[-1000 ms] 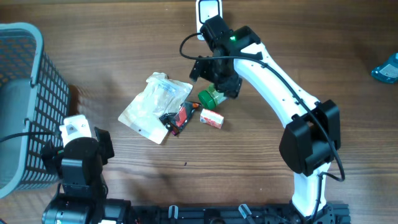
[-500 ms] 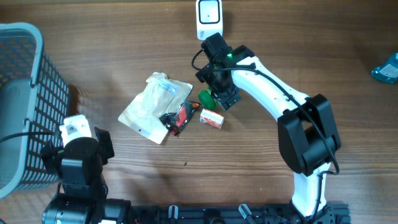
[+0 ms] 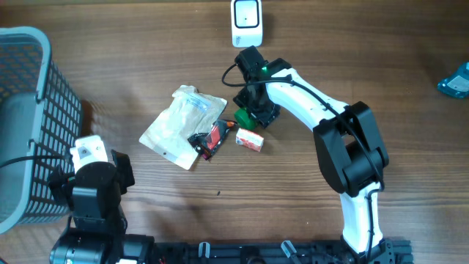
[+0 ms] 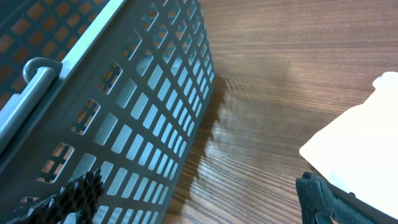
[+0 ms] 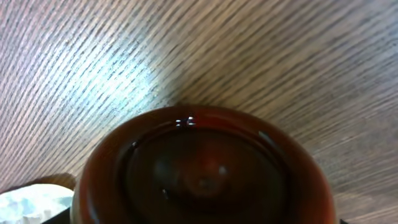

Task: Scan the item barcode
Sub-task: 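Grasp the green-lidded tin with the right gripper, then lift the tin and raise it toward the white scanner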

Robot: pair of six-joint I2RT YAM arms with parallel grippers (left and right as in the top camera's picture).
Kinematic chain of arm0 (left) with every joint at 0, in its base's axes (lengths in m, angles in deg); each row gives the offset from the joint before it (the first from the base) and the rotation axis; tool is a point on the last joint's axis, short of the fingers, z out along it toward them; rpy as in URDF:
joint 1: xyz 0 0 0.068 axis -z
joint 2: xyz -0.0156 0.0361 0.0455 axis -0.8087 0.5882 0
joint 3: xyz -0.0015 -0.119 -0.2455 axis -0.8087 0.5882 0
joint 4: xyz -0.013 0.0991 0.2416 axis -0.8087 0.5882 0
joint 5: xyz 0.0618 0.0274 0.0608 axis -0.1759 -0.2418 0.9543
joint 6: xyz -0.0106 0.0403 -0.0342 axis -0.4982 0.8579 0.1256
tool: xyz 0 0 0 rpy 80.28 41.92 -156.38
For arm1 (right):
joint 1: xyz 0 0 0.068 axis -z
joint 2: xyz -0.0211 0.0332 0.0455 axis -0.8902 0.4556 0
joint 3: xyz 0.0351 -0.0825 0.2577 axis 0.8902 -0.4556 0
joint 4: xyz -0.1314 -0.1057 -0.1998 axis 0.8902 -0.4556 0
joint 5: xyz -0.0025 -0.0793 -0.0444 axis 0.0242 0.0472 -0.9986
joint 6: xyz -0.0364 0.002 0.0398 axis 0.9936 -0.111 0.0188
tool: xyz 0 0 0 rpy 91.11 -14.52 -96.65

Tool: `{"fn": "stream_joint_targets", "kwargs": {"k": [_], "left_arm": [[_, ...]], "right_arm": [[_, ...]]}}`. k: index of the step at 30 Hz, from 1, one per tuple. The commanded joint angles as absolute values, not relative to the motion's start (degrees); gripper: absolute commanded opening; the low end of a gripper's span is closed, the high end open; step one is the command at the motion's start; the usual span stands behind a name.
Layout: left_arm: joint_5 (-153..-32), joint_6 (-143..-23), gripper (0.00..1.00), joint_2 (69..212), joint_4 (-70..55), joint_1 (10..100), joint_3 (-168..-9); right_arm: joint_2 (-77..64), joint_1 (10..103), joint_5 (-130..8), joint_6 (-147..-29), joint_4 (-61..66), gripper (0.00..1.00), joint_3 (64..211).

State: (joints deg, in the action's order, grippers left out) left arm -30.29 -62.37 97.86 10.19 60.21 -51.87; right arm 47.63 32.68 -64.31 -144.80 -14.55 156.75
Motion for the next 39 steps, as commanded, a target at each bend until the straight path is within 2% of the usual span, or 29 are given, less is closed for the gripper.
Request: {"fn": "stream_joint_targets", "kwargs": {"k": [1,6,11,16,18,21,24,27,32,33,39], "left_arm": [[-29.7,-62.3,1.0,97.8,10.0,59.8,-52.1],[-29.7,-62.3,1.0,97.8,10.0,59.8,-52.1],[-29.7,-62.3,1.0,97.8,10.0,59.8,-52.1],[-29.7,-62.3,1.0,97.8,10.0,59.8,-52.1],[-29.7,-62.3,1.0,97.8,10.0,59.8,-52.1],[-29.7,-62.3,1.0,97.8,10.0,59.8,-52.1],[-29.7,-62.3,1.0,97.8,10.0,59.8,-52.1],[-29.7,-62.3,1.0,97.8,10.0,59.8,-52.1],[-29.7,-62.3,1.0,97.8,10.0,59.8,-52.1],[-29.7,-62.3,1.0,97.8,10.0,59.8,-52.1],[-29.7,-62.3,1.0,97.8,10.0,59.8,-52.1]], "right_arm": [[47.9,33.0,-61.8,-142.6,-14.8,0.65,156.5],[47.1,33.1,-54.3,-137.9,-14.8,0.63,158.0],[43.5,36.2,-35.5,-135.0,-14.8,0.56,159.9],[41.9,42.1,-12.2,-135.0,-14.8,0.56,159.9],[41.9,43.6,-4.9,-135.8,-14.8,0.59,159.9],[41.9,45.3,1.1,-135.7,-14.7,0.65,159.9],[41.9,45.8,7.5,-134.0,-14.7,0.65,159.9],[41.9,45.8,16.8,-126.7,-14.4,0.65,159.9],[41.9,45.8,23.7,-108.9,-12.1,0.66,159.9],[41.9,45.9,23.7,-106.6,-11.3,0.69,159.9],[41.9,45.9,23.7,-93.2,3.6,0.71,159.9]]}}
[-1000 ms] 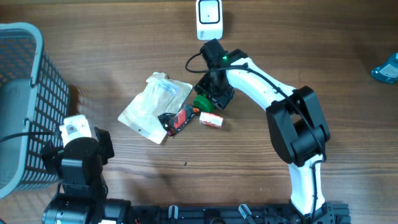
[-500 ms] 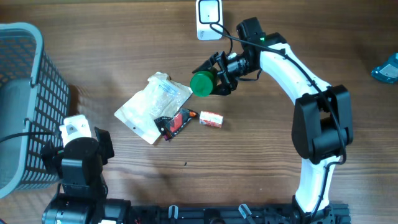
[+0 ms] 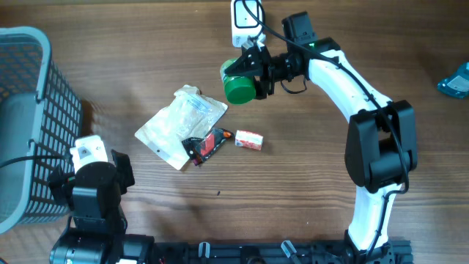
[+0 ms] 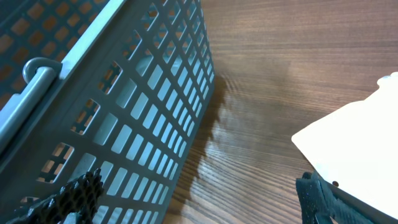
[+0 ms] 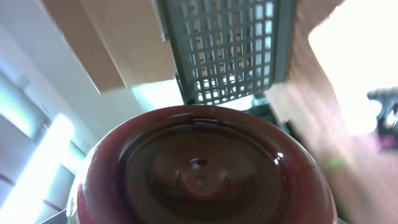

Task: Scan the item barcode

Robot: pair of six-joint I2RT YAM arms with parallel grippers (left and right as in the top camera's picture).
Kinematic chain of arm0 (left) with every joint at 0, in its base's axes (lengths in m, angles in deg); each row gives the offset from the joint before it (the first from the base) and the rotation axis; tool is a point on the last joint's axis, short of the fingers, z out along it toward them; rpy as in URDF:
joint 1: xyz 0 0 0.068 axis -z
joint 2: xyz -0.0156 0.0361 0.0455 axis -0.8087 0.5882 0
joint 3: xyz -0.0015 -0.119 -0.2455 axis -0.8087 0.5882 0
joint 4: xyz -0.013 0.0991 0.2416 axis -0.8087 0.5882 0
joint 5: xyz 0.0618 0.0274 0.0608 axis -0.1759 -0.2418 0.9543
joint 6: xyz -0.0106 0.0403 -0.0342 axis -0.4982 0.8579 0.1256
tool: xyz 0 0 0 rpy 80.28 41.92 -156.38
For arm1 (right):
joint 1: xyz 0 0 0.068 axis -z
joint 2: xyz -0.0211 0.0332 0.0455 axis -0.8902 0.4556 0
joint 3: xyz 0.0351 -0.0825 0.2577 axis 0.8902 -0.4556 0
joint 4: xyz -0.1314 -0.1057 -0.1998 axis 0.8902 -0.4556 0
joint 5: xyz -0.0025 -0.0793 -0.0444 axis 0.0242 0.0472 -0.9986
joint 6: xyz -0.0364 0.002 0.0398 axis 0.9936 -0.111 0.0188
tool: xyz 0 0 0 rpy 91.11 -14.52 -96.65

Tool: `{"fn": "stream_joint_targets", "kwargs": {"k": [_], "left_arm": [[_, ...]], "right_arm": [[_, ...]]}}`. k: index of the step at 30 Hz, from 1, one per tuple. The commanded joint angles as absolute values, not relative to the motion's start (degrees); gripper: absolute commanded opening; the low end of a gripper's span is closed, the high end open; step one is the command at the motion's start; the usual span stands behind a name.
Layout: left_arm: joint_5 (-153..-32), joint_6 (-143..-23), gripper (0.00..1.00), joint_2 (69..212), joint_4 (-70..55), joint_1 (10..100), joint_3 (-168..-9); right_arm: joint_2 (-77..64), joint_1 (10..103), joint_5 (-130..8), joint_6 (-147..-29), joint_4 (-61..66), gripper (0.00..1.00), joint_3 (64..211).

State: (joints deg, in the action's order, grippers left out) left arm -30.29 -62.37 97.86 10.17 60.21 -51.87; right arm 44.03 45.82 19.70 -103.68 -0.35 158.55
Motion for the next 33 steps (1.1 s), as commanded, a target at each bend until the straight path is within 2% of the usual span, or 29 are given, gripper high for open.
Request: {"fn": "stream_joint_targets", "kwargs": {"k": [1,7,11,12,16,17,20,24,30,33], "left_arm": [[-29.7,-62.3,1.0,97.8,10.0,59.8,-52.1],[-29.7,-62.3,1.0,97.8,10.0,59.8,-52.1],[-29.7,-62.3,1.0,97.8,10.0,59.8,-52.1],[-29.7,-62.3,1.0,97.8,10.0,59.8,-52.1],[-29.7,-62.3,1.0,97.8,10.0,59.8,-52.1],[-29.7,-62.3,1.0,97.8,10.0,59.8,-52.1],[-29.7,-62.3,1.0,97.8,10.0,59.8,-52.1],[-29.7,-62.3,1.0,97.8,10.0,59.8,-52.1],[-29.7,-62.3,1.0,97.8,10.0,59.8,-52.1],[-29.7,-62.3,1.0,97.8,10.0,59.8,-52.1]], "right_arm": [[41.9,45.9,23.7,-90.5,5.8,0.71,159.9],[41.9,45.9,20.9,-89.3,12.3,0.77,159.8],[41.9,45.2,-2.2,-88.9,0.6,0.76,159.8],[41.9,44.3,-12.7,-87.9,-5.1,0.71,159.8],[41.9,41.4,-23.6,-85.1,-12.2,0.54,159.8],[41.9,40.3,-29.8,-86.6,-12.6,0.52,159.8],[42.0,38.5,-44.5,-91.2,-13.1,0.55,159.8],[42.3,36.1,-66.2,-91.2,-13.2,0.59,159.8],[42.3,35.8,-70.7,-90.6,-12.2,0.6,159.8],[42.3,35.8,-72.7,-90.6,-12.3,0.68,159.8]]}}
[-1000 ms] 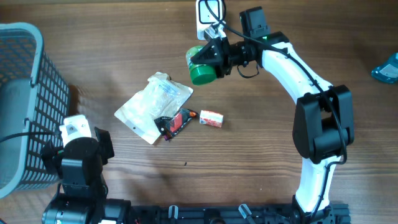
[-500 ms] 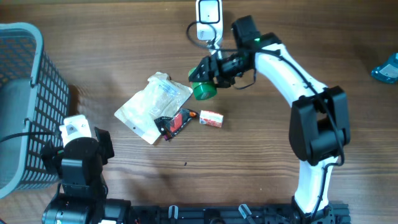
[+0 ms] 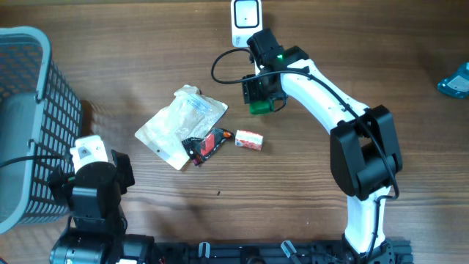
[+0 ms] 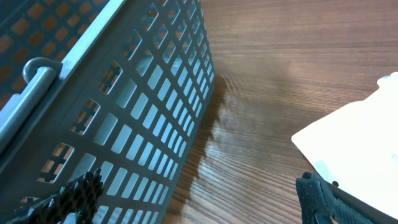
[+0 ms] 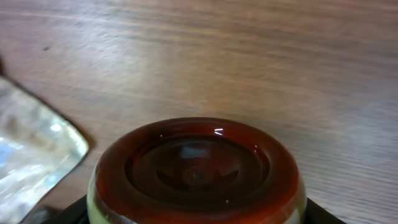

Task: Scan the item barcode

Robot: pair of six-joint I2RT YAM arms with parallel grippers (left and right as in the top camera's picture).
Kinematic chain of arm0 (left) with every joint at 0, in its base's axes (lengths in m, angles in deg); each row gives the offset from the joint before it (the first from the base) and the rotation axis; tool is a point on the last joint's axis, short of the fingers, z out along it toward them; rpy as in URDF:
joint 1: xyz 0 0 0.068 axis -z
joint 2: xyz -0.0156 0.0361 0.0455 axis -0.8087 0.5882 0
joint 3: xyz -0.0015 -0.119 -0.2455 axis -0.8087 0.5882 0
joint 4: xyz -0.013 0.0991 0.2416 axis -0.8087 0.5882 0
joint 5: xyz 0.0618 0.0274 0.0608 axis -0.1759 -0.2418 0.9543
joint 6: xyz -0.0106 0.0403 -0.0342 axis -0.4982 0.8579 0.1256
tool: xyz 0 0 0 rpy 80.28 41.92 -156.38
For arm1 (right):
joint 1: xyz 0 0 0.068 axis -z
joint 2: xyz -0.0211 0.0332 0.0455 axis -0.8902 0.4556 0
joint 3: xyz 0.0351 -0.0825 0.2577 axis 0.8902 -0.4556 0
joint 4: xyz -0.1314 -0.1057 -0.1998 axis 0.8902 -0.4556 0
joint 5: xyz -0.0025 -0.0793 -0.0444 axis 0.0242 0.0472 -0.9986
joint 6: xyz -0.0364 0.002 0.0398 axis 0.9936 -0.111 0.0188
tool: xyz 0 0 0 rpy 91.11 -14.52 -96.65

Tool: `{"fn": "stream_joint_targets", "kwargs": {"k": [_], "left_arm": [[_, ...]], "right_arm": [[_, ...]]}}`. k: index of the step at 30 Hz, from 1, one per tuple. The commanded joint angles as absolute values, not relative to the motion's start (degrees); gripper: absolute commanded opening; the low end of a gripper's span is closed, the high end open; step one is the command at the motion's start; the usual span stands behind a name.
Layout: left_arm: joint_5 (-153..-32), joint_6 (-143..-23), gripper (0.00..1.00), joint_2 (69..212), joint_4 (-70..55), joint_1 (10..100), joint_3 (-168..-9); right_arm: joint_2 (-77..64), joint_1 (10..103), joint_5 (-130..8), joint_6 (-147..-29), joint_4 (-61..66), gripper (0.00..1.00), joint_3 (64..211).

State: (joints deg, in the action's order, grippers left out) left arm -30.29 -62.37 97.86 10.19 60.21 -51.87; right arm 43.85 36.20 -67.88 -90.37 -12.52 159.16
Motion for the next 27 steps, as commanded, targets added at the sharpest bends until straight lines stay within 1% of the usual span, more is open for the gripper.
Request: {"fn": "stream_joint_targets", "kwargs": {"k": [1,2,5,8,12,17,20,27], "left_arm": [[-29.7,-62.3,1.0,97.8,10.0,59.8,-52.1],[-29.7,-62.3,1.0,97.8,10.0,59.8,-52.1],[-29.7,-62.3,1.0,97.8,10.0,59.8,-52.1],[-29.7,-62.3,1.0,97.8,10.0,59.8,-52.1],[-29.7,-62.3,1.0,97.8,10.0,59.8,-52.1],[-29.7,-62.3,1.0,97.8,10.0,59.8,-52.1],[-29.7,-62.3,1.0,97.8,10.0,59.8,-52.1],[-29.7,-62.3,1.0,97.8,10.0,59.8,-52.1]], "right_arm": [[42.3,35.8,-72.5,-90.6,-12.5,0.71,159.7],[42.3,35.8,-71.9,-90.6,-12.6,0.74,159.4],[42.3,35.7,-71.8,-92.1,-13.3,0.75,157.6],[42.3,35.7,-69.2,-92.3,-13.5,0.8,156.3],[42.3,35.7,-69.2,-92.3,-13.4,0.82,156.3],[42.3,35.7,-66.9,-92.1,-13.9,0.9,156.3],[42.3,35.7,-64.5,-92.1,-14.8,0.93,156.7],[42.2,35.7,-63.8,-92.1,-18.8,0.96,159.7]]}}
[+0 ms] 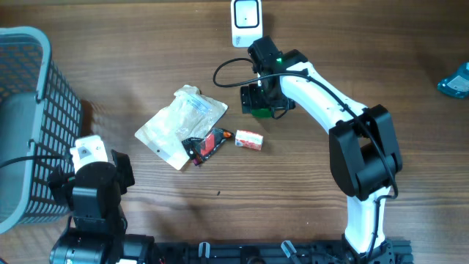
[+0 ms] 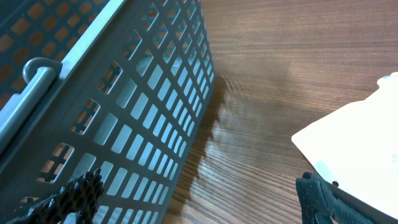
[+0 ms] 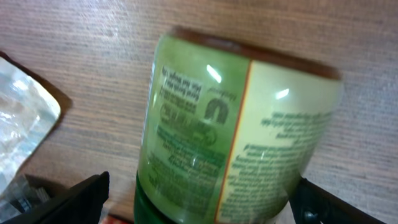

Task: Scan the item barcode

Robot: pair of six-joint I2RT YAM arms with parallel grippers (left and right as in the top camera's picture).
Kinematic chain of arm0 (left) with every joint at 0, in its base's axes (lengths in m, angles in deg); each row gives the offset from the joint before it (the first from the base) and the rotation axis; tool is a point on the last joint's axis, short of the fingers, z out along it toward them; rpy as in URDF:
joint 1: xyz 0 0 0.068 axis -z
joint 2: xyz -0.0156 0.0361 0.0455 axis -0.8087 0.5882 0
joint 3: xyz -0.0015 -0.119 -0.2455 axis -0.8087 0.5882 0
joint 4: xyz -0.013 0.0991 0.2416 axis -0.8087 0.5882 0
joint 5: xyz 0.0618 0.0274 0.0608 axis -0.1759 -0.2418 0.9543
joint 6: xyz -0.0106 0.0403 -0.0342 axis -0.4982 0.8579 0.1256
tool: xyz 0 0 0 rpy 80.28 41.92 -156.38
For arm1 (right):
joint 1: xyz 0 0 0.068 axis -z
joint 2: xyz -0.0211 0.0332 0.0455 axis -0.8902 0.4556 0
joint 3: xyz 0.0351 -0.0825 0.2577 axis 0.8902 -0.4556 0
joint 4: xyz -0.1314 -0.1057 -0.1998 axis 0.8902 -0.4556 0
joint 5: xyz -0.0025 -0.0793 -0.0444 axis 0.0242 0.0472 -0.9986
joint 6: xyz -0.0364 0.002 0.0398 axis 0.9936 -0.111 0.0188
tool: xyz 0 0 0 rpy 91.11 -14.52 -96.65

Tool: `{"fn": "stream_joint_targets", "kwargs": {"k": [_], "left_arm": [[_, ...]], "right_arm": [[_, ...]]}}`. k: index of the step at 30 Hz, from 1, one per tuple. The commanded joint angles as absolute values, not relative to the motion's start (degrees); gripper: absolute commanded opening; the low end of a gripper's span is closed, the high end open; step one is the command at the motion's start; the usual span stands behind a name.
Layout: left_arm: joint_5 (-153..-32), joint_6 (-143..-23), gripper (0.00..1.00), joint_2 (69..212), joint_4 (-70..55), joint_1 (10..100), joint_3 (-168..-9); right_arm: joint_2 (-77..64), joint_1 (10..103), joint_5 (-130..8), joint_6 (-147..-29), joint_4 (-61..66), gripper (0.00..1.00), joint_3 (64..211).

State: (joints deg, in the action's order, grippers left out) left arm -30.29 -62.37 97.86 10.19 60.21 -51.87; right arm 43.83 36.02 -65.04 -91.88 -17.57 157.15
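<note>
A green jar point(image 3: 230, 130) with a printed label and a brown end fills the right wrist view, its side towards the camera, on the wood. My right gripper point(image 3: 205, 202) is open around it; the left fingertip point(image 3: 87, 196) stands a little apart from the glass. From overhead the jar point(image 1: 259, 110) shows just below that gripper point(image 1: 261, 95), under the white scanner point(image 1: 247, 22). My left gripper point(image 2: 196, 202) is open beside the basket, with nothing between its fingers.
A grey mesh basket point(image 1: 29, 110) stands at the left edge. A clear plastic bag point(image 1: 183, 125), a black and red packet point(image 1: 209, 141) and a small red and white box point(image 1: 249, 139) lie mid-table. A blue object point(image 1: 458, 79) sits at the far right edge.
The right gripper has opened and drawn back from the jar, whose labelled side now faces the wrist camera instead of its brown end. The left arm has not moved.
The right gripper held the green jar low by the small box. Then it held the jar on its side in front of the scanner. Then the jar was back down near the table below the scanner, and now it rests there with the fingers open.
</note>
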Motion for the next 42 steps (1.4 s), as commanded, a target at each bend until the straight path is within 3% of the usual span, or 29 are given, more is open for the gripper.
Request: {"fn": "stream_joint_targets", "kwargs": {"k": [1,12,20,28,29,33,35,36,42], "left_arm": [[-29.7,-62.3,1.0,97.8,10.0,59.8,-52.1],[-29.7,-62.3,1.0,97.8,10.0,59.8,-52.1],[-29.7,-62.3,1.0,97.8,10.0,59.8,-52.1],[-29.7,-62.3,1.0,97.8,10.0,59.8,-52.1],[-29.7,-62.3,1.0,97.8,10.0,59.8,-52.1],[-29.7,-62.3,1.0,97.8,10.0,59.8,-52.1],[-29.7,-62.3,1.0,97.8,10.0,59.8,-52.1],[-29.7,-62.3,1.0,97.8,10.0,59.8,-52.1],[-29.7,-62.3,1.0,97.8,10.0,59.8,-52.1]], "right_arm": [[42.1,35.7,-63.9,-92.1,-19.1,0.96,160.1],[41.2,35.8,-73.8,-92.2,-20.5,1.0,160.8],[37.4,35.8,-69.6,-105.4,-19.0,1.0,164.9],[33.0,36.4,-66.5,-140.2,-34.9,1.0,169.7],[33.1,36.4,-65.4,-139.8,-35.9,1.0,169.6],[33.4,36.3,-64.4,-115.6,-34.9,1.0,169.2],[34.3,36.5,-65.7,-111.7,-35.6,1.0,168.8],[34.7,37.1,-65.2,-115.0,-36.6,1.0,168.1],[37.4,43.2,-34.1,-142.5,-33.4,0.99,162.8]]}}
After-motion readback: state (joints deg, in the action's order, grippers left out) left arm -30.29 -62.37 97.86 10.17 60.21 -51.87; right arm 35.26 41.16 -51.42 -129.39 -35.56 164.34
